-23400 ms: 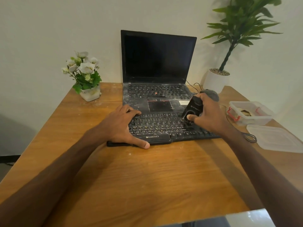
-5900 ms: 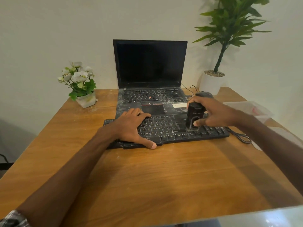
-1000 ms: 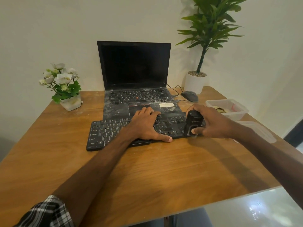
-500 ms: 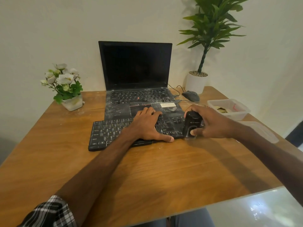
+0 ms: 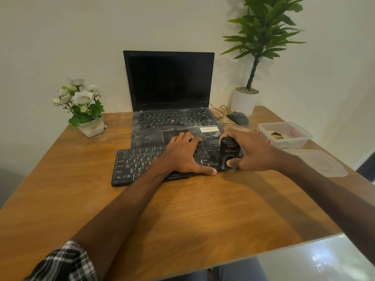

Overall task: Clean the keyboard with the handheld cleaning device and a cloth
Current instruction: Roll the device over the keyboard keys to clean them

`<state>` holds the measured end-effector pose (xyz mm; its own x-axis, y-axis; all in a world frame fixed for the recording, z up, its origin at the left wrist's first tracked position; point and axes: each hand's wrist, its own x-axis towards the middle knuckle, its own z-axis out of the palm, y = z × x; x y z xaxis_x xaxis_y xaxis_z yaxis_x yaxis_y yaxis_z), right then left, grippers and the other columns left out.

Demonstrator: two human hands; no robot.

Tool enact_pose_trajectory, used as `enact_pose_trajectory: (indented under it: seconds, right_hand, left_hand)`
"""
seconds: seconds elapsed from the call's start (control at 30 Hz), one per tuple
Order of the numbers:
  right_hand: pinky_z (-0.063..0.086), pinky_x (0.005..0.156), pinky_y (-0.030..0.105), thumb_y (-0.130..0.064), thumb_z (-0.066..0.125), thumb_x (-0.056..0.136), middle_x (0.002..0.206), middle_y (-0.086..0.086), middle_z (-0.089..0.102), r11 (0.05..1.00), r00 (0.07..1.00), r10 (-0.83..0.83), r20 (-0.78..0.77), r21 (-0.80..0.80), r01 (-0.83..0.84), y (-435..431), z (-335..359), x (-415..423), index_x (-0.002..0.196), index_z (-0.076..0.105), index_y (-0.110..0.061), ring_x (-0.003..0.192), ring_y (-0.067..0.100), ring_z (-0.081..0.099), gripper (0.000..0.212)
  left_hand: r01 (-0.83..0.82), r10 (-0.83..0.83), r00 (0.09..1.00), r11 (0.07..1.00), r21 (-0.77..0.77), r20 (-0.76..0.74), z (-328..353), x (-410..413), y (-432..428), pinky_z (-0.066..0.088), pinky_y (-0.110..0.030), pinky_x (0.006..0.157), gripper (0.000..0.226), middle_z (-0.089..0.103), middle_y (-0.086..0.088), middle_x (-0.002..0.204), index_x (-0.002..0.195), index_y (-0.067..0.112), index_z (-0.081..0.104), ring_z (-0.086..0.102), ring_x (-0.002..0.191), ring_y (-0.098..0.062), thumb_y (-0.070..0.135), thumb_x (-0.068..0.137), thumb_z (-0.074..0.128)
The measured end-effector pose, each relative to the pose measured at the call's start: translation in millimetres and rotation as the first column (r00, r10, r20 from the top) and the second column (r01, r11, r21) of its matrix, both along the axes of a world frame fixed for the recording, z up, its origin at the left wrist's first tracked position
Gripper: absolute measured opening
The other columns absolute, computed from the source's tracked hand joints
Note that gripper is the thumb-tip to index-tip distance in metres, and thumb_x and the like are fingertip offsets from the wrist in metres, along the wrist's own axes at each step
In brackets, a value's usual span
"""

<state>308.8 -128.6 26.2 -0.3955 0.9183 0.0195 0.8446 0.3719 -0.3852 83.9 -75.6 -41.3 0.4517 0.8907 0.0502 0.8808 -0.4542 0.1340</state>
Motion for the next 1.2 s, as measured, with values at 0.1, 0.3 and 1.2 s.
enact_pose_trajectory:
  seconds: [0.1, 0.3, 1.2]
  right_hand:
    - [0.049, 0.079, 0.022, -0.018, 0.086, 0.076, 0.111, -0.010, 0.061, 0.997, 1.000, 0.026, -0.004, -0.068, -0.026, 3, 13, 3, 0.126, 0.049, -0.025, 0.100, 0.005, 0.059, 0.063]
    - [0.046, 0.066, 0.013, -0.013, 0.084, 0.078, 0.101, -0.015, 0.057, 0.993, 0.982, -0.074, -0.172, 0.076, 0.089, 1, -5, -9, 0.121, 0.048, -0.024, 0.100, 0.008, 0.061, 0.058]
    - [0.052, 0.065, 0.015, -0.010, 0.085, 0.076, 0.105, -0.012, 0.060, 0.998, 0.975, -0.022, -0.220, 0.051, 0.034, 3, 1, -29, 0.120, 0.050, -0.021, 0.100, 0.008, 0.063, 0.057]
  left_hand:
    - [0.000, 0.000, 1.000, 1.000, 0.008, 0.002, -1, 0, 0, 0.027, -0.049, 0.122, 0.132, 0.037, -0.007, 0.154, 0.161, 0.021, 0.028, 0.034, 0.141, -0.026, 0.100, 0.060, 0.058]
    - [0.006, -0.006, 1.000, 1.000, 0.001, -0.001, -1, 0, -1, 0.026, -0.049, 0.122, 0.130, 0.037, -0.007, 0.155, 0.162, 0.022, 0.027, 0.033, 0.142, -0.027, 0.099, 0.061, 0.058]
    - [0.049, -0.049, 0.998, 0.999, -0.004, -0.049, -2, -9, 3, 0.016, -0.051, 0.127, 0.143, 0.028, -0.006, 0.163, 0.165, 0.023, 0.020, 0.025, 0.150, -0.028, 0.105, 0.051, 0.047]
